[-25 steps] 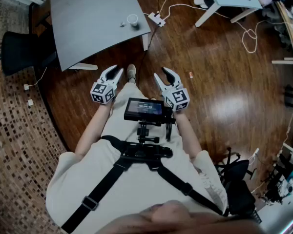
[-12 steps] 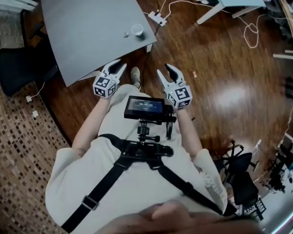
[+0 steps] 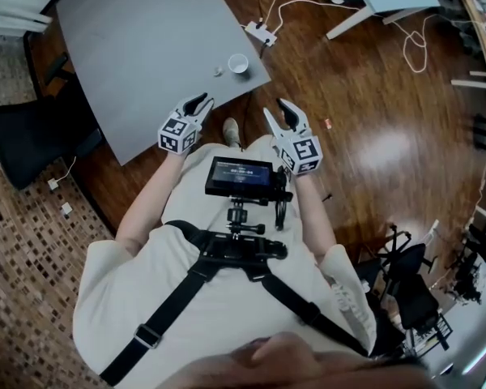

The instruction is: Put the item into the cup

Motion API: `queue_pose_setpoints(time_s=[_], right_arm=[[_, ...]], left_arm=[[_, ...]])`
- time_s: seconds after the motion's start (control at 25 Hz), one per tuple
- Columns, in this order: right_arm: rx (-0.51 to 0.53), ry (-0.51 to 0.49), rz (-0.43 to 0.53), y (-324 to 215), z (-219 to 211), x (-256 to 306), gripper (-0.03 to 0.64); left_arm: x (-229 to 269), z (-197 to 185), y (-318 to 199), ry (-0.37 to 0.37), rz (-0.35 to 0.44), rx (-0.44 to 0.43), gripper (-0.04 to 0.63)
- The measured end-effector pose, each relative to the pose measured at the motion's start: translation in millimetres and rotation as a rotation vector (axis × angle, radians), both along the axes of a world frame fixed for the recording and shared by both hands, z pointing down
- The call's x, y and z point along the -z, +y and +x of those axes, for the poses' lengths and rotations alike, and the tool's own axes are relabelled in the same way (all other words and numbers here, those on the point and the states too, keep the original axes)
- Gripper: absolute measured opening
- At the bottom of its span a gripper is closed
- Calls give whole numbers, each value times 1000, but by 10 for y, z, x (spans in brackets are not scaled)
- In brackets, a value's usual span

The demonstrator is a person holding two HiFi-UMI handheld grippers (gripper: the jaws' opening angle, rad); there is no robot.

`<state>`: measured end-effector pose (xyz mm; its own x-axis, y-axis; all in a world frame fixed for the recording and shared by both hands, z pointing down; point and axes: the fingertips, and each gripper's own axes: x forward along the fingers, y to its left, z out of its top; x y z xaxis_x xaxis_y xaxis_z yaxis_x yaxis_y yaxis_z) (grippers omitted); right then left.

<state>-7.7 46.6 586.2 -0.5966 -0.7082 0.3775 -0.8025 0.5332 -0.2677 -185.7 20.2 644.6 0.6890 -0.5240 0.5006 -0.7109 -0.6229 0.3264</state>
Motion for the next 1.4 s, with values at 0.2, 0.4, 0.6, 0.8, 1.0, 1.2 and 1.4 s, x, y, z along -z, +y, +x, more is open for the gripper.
queue_pose_setpoints(time_s=[0.2, 0.4, 0.6, 0.8, 1.0, 1.2, 1.4], right_arm=[[-25, -16, -5, -238, 6, -48, 183], [-30, -19, -12, -364, -64, -141, 183], [-4, -11, -25, -579, -51, -246, 183], [53, 37, -59, -771, 76, -333, 183], [113, 74, -80, -876, 75, -385, 183], [148, 94, -89, -914, 53, -357, 183], [171, 104, -96, -966, -19, -276, 183]], left_arm=[[-223, 73, -283, -32, -39, -28, 95], [-566, 33, -412, -90, -89, -62, 95], [-877, 112, -575, -139, -139, -90, 95], [-1306, 306, -842, -207, -203, -84, 95], [-1709, 144, -796, -303, -268, -71, 95], [-1937, -89, -714, -377, -331, -45, 95], [-2062, -221, -661, -398, -372, -47, 95]])
